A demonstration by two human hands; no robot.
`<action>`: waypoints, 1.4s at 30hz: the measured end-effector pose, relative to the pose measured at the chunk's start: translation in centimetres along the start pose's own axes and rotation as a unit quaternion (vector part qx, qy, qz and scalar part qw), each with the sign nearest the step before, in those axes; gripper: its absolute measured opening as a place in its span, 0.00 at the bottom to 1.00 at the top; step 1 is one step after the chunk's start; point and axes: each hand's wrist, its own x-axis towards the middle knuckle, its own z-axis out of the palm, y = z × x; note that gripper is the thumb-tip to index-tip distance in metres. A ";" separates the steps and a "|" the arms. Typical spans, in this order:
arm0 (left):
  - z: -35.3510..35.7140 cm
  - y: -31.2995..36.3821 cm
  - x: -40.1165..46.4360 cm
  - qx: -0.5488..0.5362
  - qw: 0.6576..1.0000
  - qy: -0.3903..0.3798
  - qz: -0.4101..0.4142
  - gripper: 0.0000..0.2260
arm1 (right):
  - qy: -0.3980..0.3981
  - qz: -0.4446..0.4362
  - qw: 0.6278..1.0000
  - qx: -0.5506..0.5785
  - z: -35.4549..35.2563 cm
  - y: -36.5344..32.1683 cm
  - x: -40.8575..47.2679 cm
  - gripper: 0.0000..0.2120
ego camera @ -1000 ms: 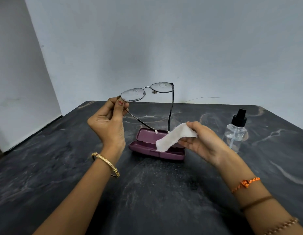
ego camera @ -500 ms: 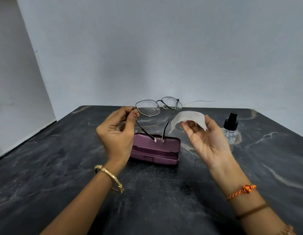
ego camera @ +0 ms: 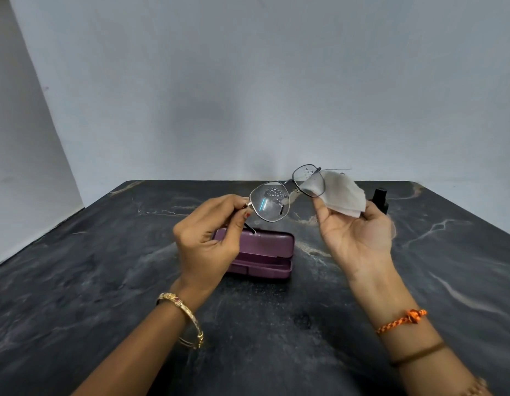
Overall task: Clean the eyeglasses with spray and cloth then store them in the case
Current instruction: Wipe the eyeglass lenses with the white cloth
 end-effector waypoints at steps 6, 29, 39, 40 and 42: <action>-0.1 -0.3 -0.1 0.058 0.996 -0.049 0.056 0.05 | 0.023 0.012 0.999 -0.040 -0.2 0.2 0.1 0.07; -0.5 -1.4 -0.2 0.120 0.966 -0.152 0.171 0.04 | 0.008 0.055 0.984 -0.171 -0.6 -0.7 0.2 0.10; -0.3 -1.6 -0.5 0.100 0.963 -0.166 0.188 0.04 | -0.006 0.009 0.985 -0.172 -0.5 -0.4 0.1 0.10; -0.3 -1.6 -0.6 0.097 0.962 -0.171 0.191 0.04 | 0.005 0.001 0.983 -0.182 -0.5 -0.3 0.2 0.13; -0.2 -1.6 -0.8 0.096 0.960 -0.178 0.192 0.05 | 0.016 -0.011 0.980 -0.199 -0.6 -0.2 0.3 0.13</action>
